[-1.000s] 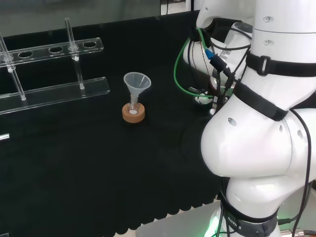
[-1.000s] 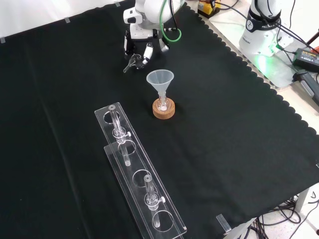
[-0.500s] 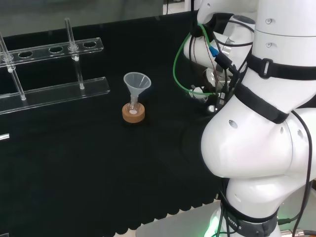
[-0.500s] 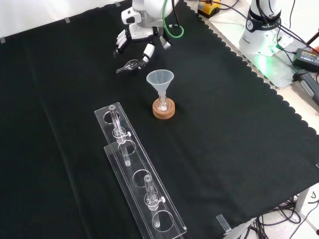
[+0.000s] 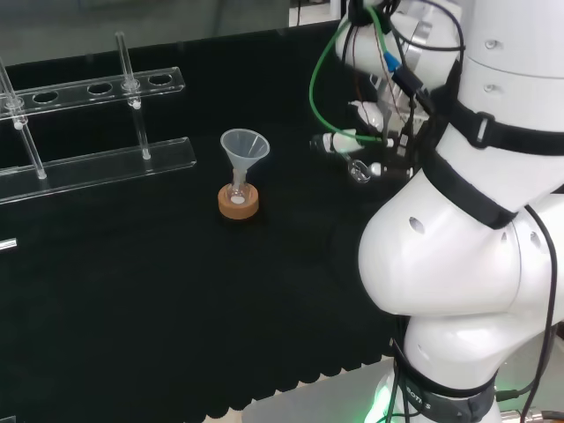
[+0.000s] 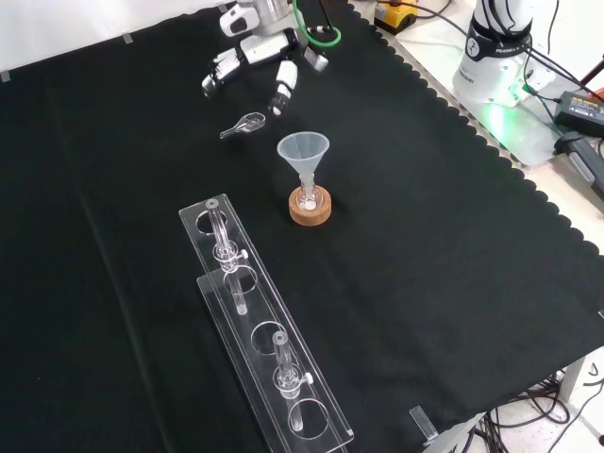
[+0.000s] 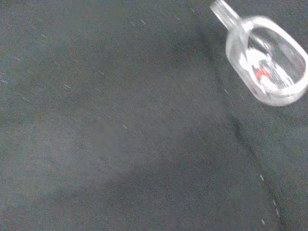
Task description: Put the weighing funnel back on the table.
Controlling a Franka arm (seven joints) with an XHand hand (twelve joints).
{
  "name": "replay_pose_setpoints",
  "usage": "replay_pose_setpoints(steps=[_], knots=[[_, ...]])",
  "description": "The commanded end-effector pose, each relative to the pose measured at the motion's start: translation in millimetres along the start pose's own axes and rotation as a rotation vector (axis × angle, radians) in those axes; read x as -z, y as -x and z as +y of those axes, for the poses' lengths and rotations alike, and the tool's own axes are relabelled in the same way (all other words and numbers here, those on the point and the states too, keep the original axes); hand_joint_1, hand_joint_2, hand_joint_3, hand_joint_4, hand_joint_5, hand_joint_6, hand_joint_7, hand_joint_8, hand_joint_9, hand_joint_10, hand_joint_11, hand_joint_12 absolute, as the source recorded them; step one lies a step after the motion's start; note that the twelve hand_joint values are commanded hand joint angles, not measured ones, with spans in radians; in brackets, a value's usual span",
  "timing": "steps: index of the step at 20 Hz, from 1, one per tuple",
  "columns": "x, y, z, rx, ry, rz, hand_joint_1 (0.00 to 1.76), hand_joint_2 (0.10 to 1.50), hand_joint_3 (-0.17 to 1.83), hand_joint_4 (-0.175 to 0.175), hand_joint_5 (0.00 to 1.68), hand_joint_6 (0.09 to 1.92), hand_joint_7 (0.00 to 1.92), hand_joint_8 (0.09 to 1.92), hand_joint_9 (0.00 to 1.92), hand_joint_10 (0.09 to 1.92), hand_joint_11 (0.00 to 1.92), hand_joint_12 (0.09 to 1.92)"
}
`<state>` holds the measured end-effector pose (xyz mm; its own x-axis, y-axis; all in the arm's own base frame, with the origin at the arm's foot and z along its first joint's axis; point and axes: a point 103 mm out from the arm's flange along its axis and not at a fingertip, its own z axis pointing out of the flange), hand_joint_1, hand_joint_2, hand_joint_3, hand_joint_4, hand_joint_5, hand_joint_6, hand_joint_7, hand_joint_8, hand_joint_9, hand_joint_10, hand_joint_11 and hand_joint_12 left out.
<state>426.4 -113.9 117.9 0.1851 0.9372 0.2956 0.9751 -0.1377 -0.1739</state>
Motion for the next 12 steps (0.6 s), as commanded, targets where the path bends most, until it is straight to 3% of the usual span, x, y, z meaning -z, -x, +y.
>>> replay_pose_setpoints(steps=[1,8,12], knots=[[91.6,-78.3,-24.2,0.225,0.019,-0.003,0.33,0.68,0.07,-0.11,0.05,0.09,0.0,0.09,0.15,0.09,0.0,1.55],[129.2,-156.4,-41.2,0.348,0.046,-0.02,0.31,0.7,0.07,-0.112,0.08,0.09,0.0,0.09,0.17,0.09,0.0,1.55],[136.5,-186.2,-34.4,0.368,0.041,0.007,0.31,0.7,0.07,-0.113,0.09,0.09,0.0,0.09,0.18,0.09,0.0,1.56]])
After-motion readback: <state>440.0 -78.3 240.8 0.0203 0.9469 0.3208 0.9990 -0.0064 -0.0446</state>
